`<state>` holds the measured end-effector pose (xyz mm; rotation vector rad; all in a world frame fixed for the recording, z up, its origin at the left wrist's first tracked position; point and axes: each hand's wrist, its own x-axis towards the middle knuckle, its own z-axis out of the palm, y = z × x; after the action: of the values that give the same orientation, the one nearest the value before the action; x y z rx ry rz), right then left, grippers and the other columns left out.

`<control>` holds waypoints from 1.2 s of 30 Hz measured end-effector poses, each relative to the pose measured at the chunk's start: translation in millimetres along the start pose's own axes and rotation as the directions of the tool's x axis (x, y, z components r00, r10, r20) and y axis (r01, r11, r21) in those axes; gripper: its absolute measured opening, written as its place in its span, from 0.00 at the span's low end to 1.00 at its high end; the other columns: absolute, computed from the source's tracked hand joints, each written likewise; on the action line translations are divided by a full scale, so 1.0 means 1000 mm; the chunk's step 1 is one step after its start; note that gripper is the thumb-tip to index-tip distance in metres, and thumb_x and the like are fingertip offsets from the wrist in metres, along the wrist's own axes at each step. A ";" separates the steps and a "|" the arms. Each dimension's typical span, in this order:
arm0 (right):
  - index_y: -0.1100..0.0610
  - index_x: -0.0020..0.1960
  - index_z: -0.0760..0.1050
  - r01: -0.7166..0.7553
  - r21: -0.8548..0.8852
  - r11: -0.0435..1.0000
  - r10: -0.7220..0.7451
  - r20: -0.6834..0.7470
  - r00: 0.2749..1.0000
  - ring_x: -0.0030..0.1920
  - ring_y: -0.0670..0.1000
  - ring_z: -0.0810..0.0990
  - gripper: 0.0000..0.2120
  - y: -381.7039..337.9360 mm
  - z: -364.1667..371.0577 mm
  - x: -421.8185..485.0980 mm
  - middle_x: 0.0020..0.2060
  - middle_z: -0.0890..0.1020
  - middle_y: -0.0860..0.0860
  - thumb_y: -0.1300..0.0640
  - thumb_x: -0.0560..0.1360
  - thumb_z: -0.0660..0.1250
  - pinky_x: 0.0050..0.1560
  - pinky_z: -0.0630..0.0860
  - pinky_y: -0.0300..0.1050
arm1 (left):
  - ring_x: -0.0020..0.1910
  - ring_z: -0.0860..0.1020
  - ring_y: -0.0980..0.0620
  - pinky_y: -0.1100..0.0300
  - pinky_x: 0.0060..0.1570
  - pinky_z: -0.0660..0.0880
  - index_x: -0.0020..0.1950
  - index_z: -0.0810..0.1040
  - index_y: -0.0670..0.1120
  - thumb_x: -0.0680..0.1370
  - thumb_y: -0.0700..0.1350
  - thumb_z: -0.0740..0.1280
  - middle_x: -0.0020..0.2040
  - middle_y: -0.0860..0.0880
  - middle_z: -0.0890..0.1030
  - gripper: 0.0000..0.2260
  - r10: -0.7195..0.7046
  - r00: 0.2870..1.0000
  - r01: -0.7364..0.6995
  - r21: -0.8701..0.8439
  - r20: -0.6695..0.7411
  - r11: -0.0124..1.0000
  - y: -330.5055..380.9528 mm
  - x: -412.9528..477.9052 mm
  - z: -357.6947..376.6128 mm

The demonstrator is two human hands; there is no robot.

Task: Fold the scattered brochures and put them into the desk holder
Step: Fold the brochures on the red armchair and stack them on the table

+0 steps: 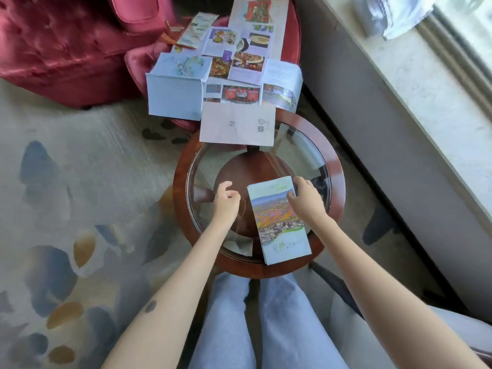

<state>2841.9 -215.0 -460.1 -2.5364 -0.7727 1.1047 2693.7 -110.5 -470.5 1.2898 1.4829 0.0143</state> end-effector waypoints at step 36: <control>0.58 0.67 0.67 -0.105 -0.050 0.993 0.088 -0.267 0.960 0.60 0.62 0.73 0.18 -0.329 0.076 -0.010 0.63 0.73 0.59 0.59 0.77 0.57 0.57 0.70 0.54 | 0.49 0.78 0.48 0.61 0.45 0.69 0.48 0.75 0.51 0.77 0.40 0.59 0.45 0.51 0.80 0.08 0.419 0.876 -0.472 0.244 0.238 0.847 0.086 0.123 -0.385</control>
<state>2660.0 52.1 -360.9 -2.7262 -0.6281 0.7543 2507.7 239.4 -354.6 1.8157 1.0283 -0.0162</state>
